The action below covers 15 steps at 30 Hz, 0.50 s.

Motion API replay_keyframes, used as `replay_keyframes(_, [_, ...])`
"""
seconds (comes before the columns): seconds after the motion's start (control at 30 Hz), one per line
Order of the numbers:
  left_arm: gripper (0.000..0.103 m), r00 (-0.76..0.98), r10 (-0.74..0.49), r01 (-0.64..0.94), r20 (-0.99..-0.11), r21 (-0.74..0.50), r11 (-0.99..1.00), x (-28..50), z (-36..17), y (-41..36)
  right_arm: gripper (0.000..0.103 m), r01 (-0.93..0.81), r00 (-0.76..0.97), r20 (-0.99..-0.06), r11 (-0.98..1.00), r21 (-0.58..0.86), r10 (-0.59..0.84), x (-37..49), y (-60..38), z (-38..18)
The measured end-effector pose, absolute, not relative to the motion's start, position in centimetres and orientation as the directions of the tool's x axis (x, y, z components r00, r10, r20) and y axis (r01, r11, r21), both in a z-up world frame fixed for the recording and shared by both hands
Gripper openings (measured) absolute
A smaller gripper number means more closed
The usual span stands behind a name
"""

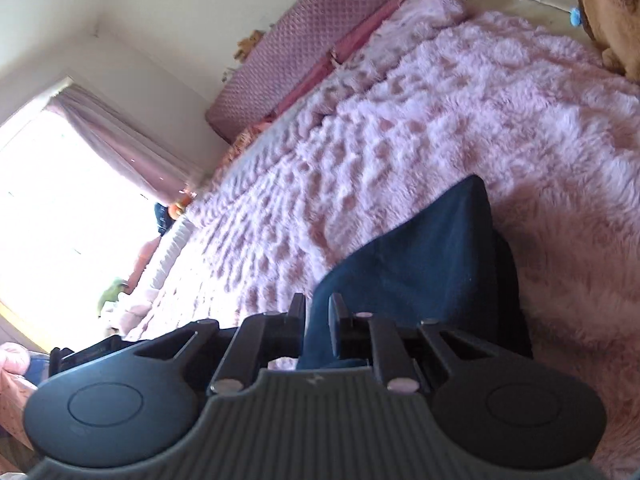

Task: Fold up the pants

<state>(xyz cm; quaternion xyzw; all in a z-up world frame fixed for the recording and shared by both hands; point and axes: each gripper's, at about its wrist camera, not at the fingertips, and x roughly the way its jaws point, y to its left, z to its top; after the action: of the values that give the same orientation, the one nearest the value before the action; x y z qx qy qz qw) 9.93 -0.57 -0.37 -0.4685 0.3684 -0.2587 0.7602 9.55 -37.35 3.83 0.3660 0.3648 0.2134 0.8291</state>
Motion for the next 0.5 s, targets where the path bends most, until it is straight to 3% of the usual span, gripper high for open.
replay_keyframes(0.03, [0.002,0.538,-0.783,0.045,-0.312,-0.917,0.396,10.5,-1.9,-1.1,0.009,-0.05,0.626,-0.492,0.661,0.749,0.605,9.7,-36.9,2.6])
replay_keyframes(0.13, [0.002,0.454,-0.778,0.045,-0.434,-0.861,0.506,10.6,-4.6,-4.3,0.0,0.056,0.582,-0.573,0.675,0.735,0.576,9.6,-37.1,-0.4])
replay_keyframes(0.27, [0.0,0.405,-0.758,0.106,-0.512,-0.796,0.595,9.2,-6.7,-7.5,0.0,0.163,0.619,-0.58,0.635,0.755,0.53,8.4,-39.4,-2.1])
replay_keyframes(0.5, [0.0,0.35,-0.711,0.207,-0.61,-0.69,0.694,7.1,-4.8,-10.5,0.0,0.277,0.724,-0.584,0.622,0.733,0.366,7.2,-42.4,-2.4])
